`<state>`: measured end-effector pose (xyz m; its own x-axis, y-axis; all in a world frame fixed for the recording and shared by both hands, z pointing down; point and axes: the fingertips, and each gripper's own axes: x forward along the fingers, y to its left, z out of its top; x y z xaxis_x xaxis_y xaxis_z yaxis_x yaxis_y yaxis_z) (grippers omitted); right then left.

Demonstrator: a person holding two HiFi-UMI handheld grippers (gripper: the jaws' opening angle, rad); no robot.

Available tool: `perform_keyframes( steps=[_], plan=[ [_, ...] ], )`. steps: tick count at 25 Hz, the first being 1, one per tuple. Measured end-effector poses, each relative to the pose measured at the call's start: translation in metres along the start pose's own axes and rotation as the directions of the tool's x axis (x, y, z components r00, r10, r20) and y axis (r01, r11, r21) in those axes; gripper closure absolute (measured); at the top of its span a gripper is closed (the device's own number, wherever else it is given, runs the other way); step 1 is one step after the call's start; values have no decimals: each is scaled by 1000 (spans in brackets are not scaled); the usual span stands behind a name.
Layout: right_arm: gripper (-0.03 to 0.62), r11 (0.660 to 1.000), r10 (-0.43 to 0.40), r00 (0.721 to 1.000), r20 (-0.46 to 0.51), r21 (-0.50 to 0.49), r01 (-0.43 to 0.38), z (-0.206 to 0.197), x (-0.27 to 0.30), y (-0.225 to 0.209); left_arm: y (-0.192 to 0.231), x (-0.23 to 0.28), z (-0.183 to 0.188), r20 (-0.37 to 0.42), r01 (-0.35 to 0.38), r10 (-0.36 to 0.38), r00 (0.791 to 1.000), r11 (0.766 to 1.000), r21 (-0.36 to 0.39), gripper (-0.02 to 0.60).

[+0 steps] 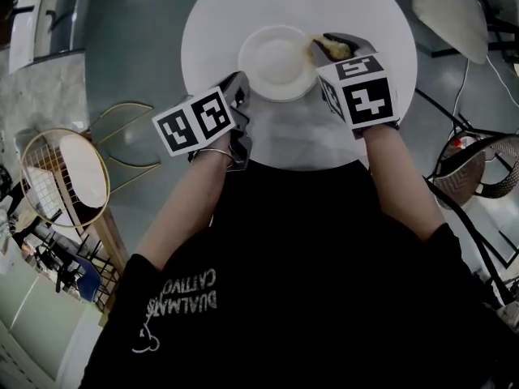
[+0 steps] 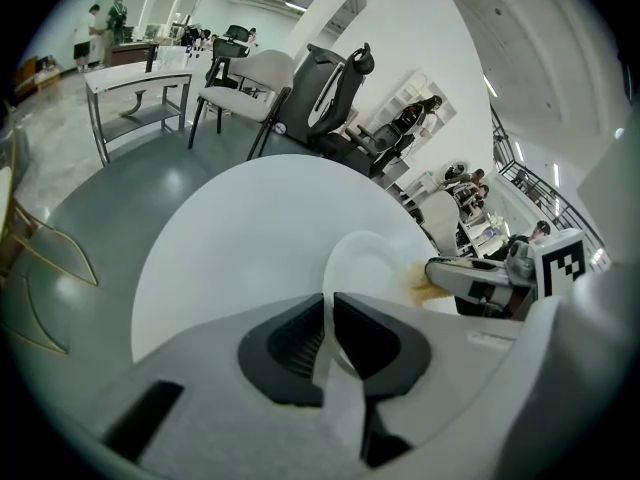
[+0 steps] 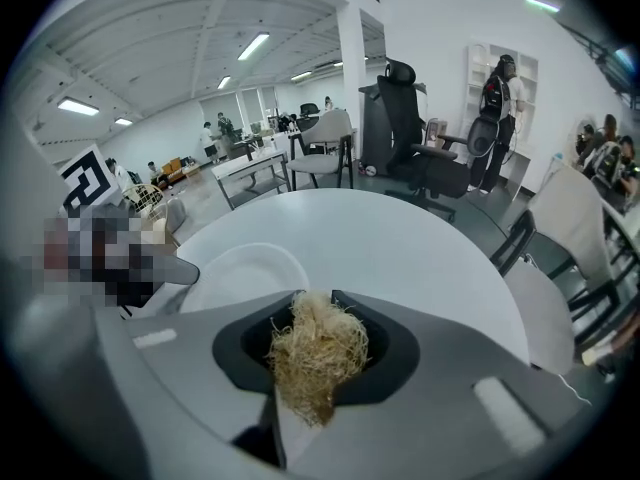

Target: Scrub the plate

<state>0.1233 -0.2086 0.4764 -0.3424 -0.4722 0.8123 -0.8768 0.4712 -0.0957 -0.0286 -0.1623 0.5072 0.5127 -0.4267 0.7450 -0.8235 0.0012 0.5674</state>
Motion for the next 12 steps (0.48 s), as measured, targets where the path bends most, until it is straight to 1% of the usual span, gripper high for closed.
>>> perform_keyframes(
  steps=[4,8,10,12],
  plan=[
    [508,999,-41,999,18,18,40,-3,-4,-18,-2,2,-1,7,-3,3,1000,1000,-2,546],
    [508,997,-76,995,58,36,74,2,-13,-29,-4,1,-5,27,5,-3,1000,999,-50,546],
    [508,997,-73,994,85,24,71,13,-18,-30,-5,0,-4,39,8,-6,999,998,-69,547],
    [508,999,-38,993,113,3,38,23,-22,-22,-6,0,-4,51,7,-2,999,996,-83,546]
  ],
)
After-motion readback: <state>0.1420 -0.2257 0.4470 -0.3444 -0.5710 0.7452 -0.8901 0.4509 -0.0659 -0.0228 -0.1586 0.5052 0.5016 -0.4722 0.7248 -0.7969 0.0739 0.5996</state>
